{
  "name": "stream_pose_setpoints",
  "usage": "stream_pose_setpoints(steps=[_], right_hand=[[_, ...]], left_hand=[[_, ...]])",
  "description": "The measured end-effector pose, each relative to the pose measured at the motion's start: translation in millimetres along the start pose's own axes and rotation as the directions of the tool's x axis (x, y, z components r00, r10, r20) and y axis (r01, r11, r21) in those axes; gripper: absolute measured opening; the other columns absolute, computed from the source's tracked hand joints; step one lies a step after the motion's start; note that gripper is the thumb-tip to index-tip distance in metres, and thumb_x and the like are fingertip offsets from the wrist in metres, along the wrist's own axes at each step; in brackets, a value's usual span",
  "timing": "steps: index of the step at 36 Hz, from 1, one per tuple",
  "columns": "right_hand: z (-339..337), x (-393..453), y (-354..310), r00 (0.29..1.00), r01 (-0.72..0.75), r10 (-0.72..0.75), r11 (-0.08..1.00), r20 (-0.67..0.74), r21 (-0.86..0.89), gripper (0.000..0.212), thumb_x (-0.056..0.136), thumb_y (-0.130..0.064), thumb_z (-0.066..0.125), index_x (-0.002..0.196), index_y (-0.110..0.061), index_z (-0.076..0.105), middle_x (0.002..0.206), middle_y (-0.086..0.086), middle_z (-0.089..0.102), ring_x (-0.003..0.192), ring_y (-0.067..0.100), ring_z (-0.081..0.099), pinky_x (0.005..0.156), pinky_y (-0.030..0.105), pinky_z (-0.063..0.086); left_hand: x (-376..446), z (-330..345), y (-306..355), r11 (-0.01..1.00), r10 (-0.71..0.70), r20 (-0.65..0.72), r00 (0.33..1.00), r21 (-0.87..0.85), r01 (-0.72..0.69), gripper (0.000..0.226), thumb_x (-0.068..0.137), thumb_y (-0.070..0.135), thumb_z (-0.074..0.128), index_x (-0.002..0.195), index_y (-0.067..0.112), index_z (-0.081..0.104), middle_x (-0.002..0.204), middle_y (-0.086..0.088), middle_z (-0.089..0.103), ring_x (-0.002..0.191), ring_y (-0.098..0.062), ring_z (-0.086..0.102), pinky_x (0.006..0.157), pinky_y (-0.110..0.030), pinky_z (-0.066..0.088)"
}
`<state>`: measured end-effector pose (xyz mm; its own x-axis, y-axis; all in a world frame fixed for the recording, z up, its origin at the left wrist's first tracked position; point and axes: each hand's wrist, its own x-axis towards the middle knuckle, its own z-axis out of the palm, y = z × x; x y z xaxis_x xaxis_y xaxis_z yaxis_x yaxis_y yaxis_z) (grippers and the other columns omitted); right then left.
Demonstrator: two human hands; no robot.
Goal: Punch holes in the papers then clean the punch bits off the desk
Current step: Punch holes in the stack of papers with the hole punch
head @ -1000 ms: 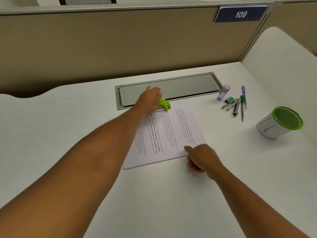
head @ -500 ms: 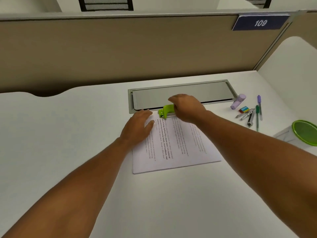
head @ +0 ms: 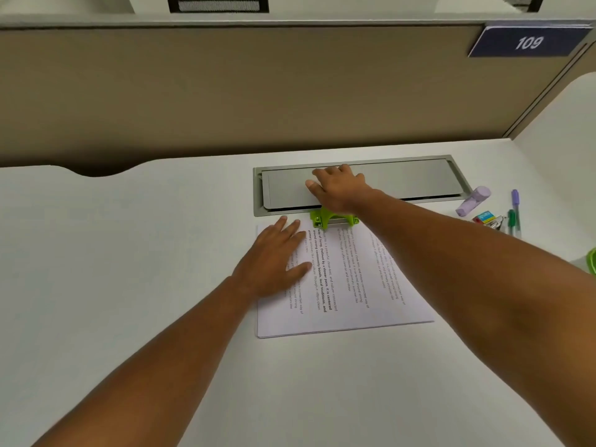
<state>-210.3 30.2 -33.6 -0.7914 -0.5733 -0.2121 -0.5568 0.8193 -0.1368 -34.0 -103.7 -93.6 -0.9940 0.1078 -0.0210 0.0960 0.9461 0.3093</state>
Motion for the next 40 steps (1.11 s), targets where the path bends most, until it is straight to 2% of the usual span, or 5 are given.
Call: stream_pose_setpoints(steps=[13,18,22,28,40], right_hand=[[19.8,10.2,12.0,0.998,0.018,-0.02,0.999,-0.065,-0.028,0.059,0.1,-0.056,0.017,0.147,-0.024,0.033,0.153,0.009,0.033,0.14,0.033,0.025,0.107,0.057,0.026],[21.4,9.9,12.0,0.998,0.036,-0.038,0.998,-0.053,-0.042,0.057,0.1,-0.056,0.019,0.146,-0.026,0.033,0.154,0.008,0.029,0.141,0.031,0.022,0.107,0.058,0.024],[23.5,14.9,15.9,1.0,0.022,-0.022,0.999,-0.02,-0.028,0.061,0.097,-0.061,0.014,0.148,-0.03,0.026,0.162,0.006,0.01,0.149,0.031,0.005,0.111,0.065,0.012],[26.8,17.9,16.5,1.0,-0.002,0.002,0.999,0.017,-0.036,0.07,0.094,-0.068,0.005,0.155,-0.034,0.002,0.162,0.002,-0.017,0.148,0.027,-0.02,0.112,0.066,-0.006],[41.0,26.1,21.5,0.996,0.005,0.0,0.998,0.091,-0.062,0.067,0.093,-0.067,0.002,0.152,-0.039,-0.012,0.159,-0.002,-0.027,0.146,0.028,-0.026,0.11,0.068,-0.01]], left_hand=[[1.3,6.5,-11.5,0.999,-0.004,-0.012,1.0,-0.034,0.004,0.077,0.09,0.068,0.044,0.153,0.027,0.029,0.163,0.007,0.016,0.151,-0.013,0.004,0.12,-0.035,0.005],[2.6,6.1,-13.1,0.999,-0.001,-0.024,1.0,-0.034,0.0,0.077,0.088,0.071,0.045,0.151,0.028,0.033,0.163,0.007,0.018,0.151,-0.013,0.006,0.118,-0.031,0.002],[3.3,6.7,-11.5,0.998,-0.003,-0.031,1.0,-0.056,0.001,0.077,0.087,0.071,0.046,0.15,0.028,0.033,0.163,0.007,0.018,0.151,-0.013,0.006,0.119,-0.032,0.003],[2.1,9.1,-13.6,0.997,-0.008,-0.044,0.999,-0.072,0.005,0.078,0.087,0.071,0.046,0.15,0.028,0.033,0.163,0.007,0.019,0.151,-0.013,0.006,0.119,-0.032,0.004],[-3.0,14.1,-14.5,0.995,0.005,-0.053,0.999,-0.097,-0.01,0.077,0.087,0.073,0.042,0.151,0.03,0.031,0.163,0.009,0.016,0.151,-0.009,0.003,0.124,-0.04,0.009]])
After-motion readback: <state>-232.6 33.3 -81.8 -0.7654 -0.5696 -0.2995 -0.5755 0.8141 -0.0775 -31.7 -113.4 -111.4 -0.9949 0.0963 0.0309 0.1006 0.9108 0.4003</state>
